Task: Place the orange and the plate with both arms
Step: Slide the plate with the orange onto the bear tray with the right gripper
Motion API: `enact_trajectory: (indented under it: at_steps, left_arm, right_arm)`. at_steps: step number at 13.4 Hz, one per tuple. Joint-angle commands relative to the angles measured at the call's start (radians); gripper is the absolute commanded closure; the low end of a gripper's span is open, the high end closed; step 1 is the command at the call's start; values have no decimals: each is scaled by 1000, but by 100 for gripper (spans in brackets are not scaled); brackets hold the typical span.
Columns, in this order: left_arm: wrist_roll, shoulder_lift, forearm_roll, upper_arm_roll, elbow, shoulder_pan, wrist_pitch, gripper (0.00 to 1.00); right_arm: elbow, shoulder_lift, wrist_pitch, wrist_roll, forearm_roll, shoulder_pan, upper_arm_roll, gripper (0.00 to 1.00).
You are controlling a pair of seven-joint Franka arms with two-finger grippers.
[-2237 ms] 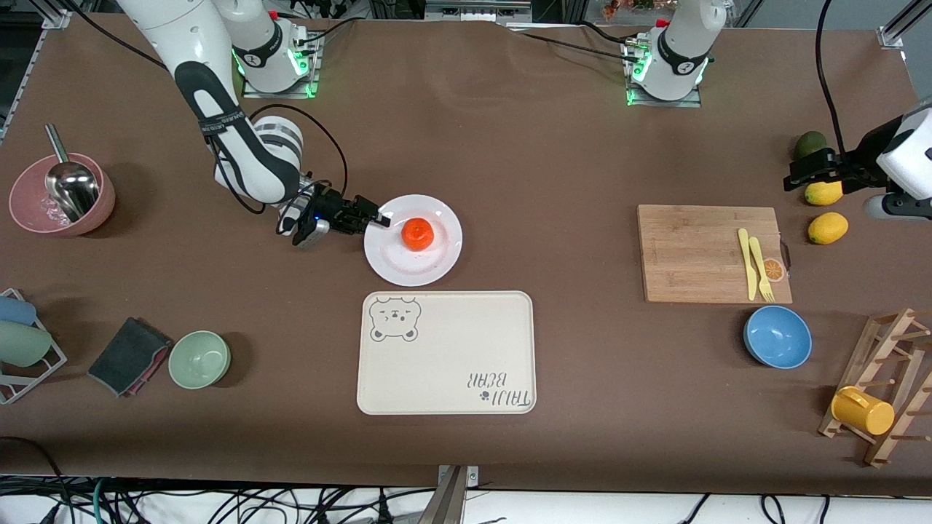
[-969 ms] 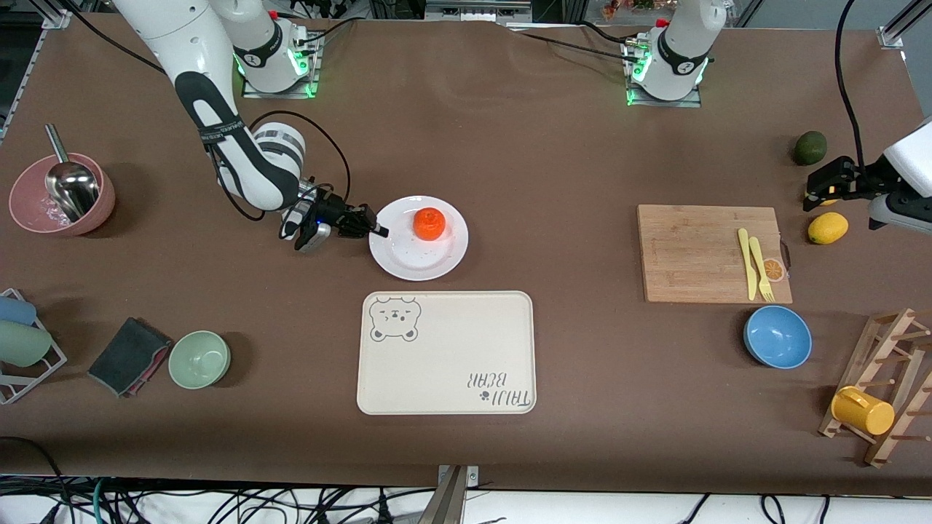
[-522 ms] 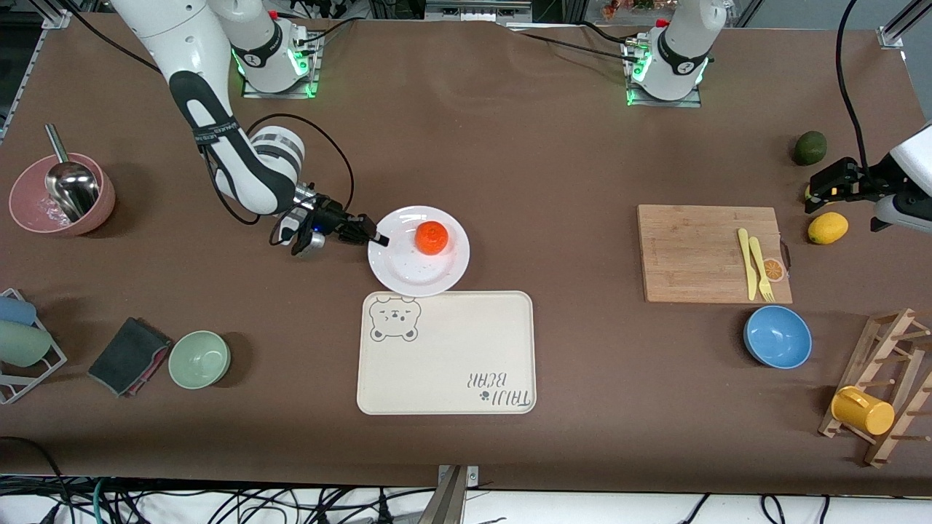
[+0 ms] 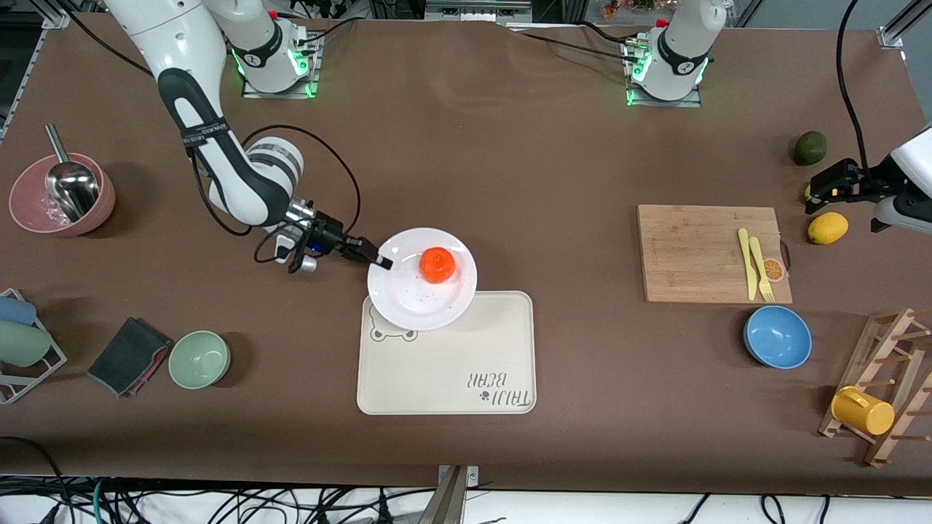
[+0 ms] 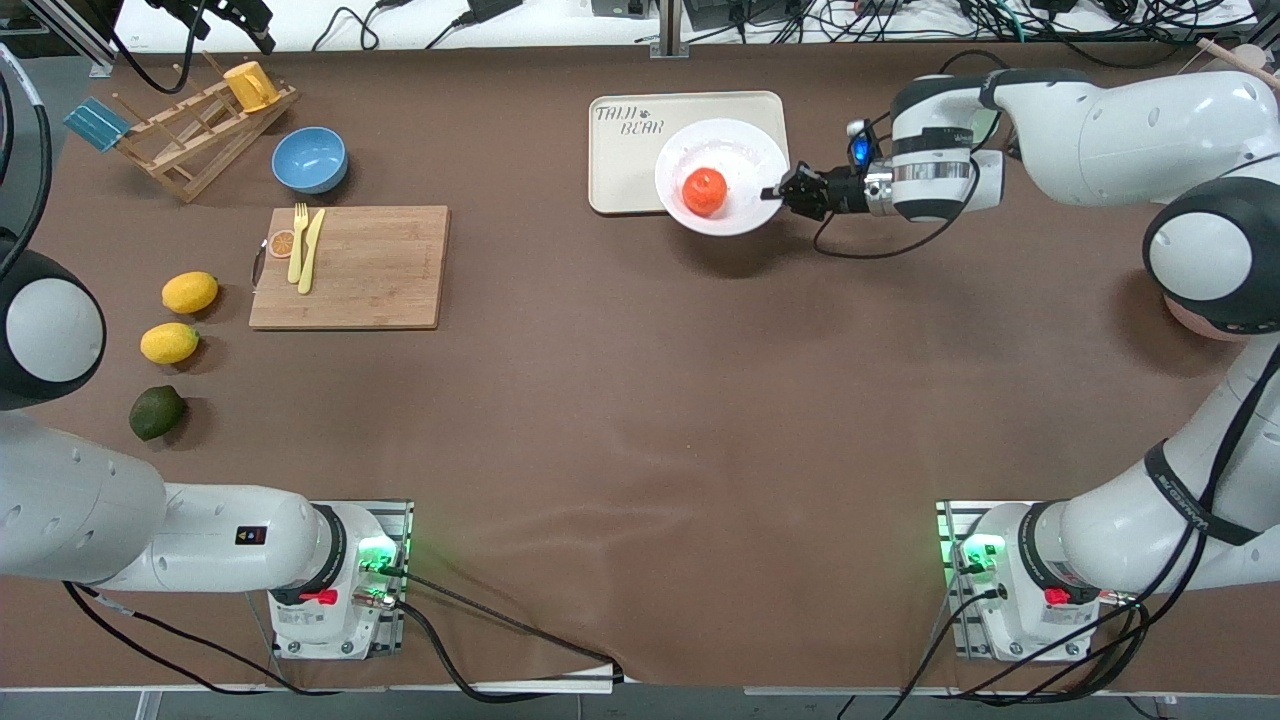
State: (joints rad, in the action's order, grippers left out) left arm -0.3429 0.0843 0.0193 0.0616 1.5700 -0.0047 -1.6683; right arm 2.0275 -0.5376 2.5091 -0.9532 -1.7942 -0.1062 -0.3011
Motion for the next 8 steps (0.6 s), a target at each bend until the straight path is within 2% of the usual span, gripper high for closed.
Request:
enact_trajectory:
  at_steps: [1,3,4,6,8]
  left_arm:
    - [-31,12,19,0,-25,8,9,0]
    - [-31,14,18,0,-24,6,10,0]
    - [-33,14,16,0,-22,6,13,0]
    - [-31,12,16,-2,-22,6,13,0]
    - [-31,14,16,-2,-22,5,15,0]
  right_arm:
    - [-221,-175,7,49,-5,-1,-6,100]
    - [-330,-258,8,100,77,-1,-6,100]
    - [-373,-287,8,150,152,-1,-4,100]
    - [-398,-295,14,264,292,0,-4,100]
    - [-409,-295,16,324,349,-1,-3,100]
